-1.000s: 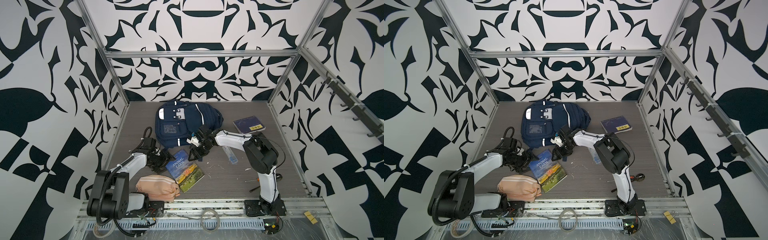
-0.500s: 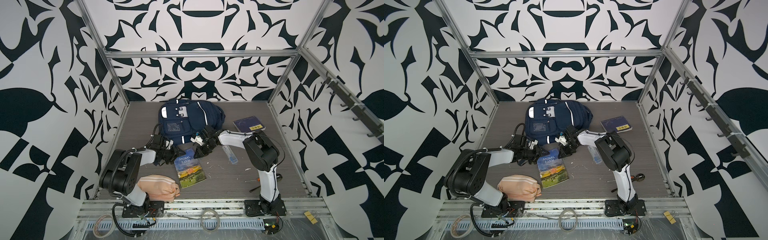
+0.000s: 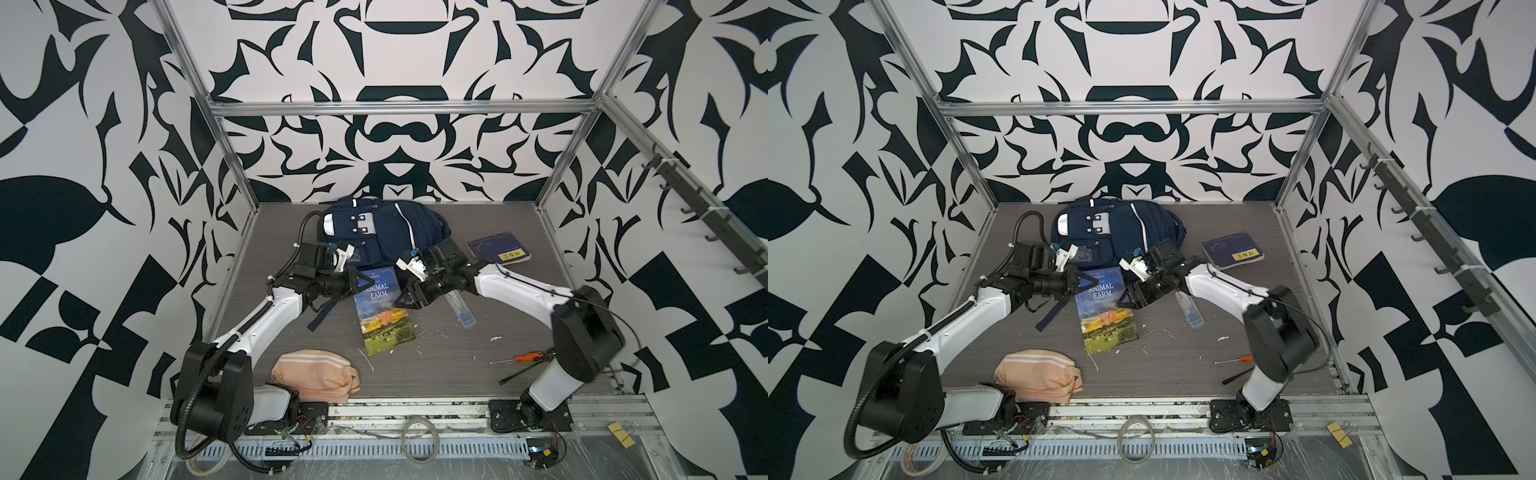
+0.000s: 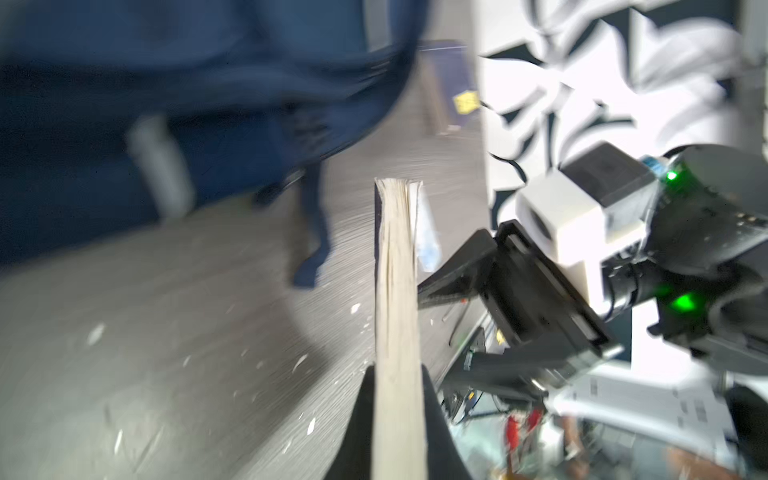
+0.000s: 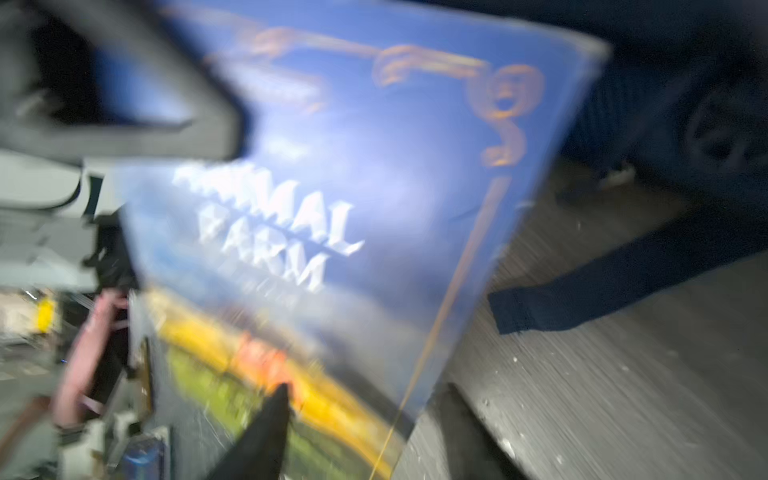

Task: Pack the student bag
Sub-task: 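Grasp the Animal Farm book's edges with both grippers and lift it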

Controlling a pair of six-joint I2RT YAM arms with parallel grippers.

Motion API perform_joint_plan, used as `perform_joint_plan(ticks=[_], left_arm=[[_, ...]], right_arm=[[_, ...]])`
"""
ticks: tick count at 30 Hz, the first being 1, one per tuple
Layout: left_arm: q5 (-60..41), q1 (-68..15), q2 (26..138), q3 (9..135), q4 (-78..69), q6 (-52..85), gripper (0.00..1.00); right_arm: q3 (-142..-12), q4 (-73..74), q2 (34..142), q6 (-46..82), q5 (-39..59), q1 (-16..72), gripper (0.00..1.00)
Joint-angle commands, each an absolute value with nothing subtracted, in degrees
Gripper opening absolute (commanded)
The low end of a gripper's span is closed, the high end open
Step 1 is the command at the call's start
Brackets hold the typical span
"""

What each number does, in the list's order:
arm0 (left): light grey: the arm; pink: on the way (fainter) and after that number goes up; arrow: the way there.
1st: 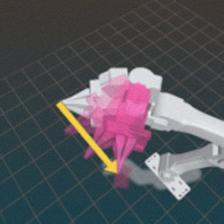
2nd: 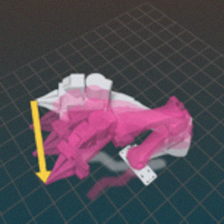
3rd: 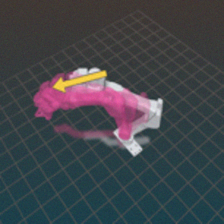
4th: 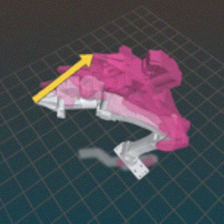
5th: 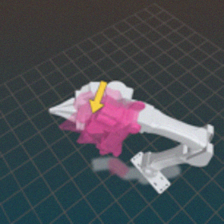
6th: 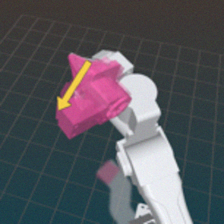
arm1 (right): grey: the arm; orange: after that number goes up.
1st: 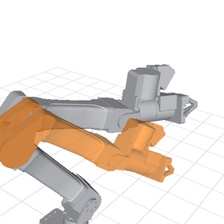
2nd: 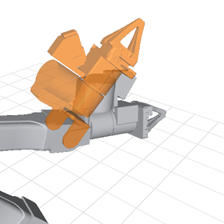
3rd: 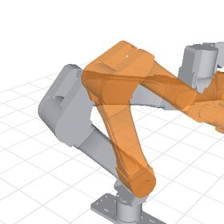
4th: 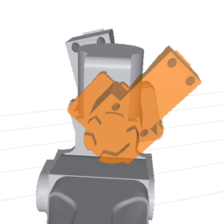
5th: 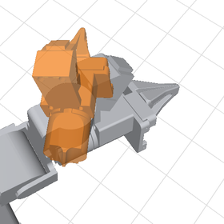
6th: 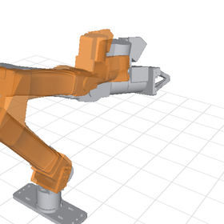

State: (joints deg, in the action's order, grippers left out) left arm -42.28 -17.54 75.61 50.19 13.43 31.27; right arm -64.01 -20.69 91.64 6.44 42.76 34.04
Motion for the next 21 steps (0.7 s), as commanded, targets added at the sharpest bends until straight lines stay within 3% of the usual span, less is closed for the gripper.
perform_joint_plan(ticks=[1,7,14,17,21], left_arm=[[-53.6,-17.6,77.6,59.3,25.5,13.4,0.00],[-56.4,-20.0,89.9,83.6,54.2,-11.5,0.00],[-57.2,-28.2,95.4,91.4,62.9,-18.1,0.00],[-62.7,-30.3,96.2,93.4,63.7,-17.6,0.00],[-65.3,-31.5,96.8,96.5,65.1,-16.2,0.00]], right_arm=[[-66.1,-28.4,81.1,1.2,42.5,33.1,0.77],[-84.3,-51.6,76.2,-13.0,40.0,31.9,0.86],[-102.5,-65.8,84.1,-18.0,39.6,30.6,0.83],[-103.6,-68.8,85.3,-18.7,40.6,30.6,0.83],[-95.8,-64.6,83.1,-17.9,44.2,30.4,0.83]])
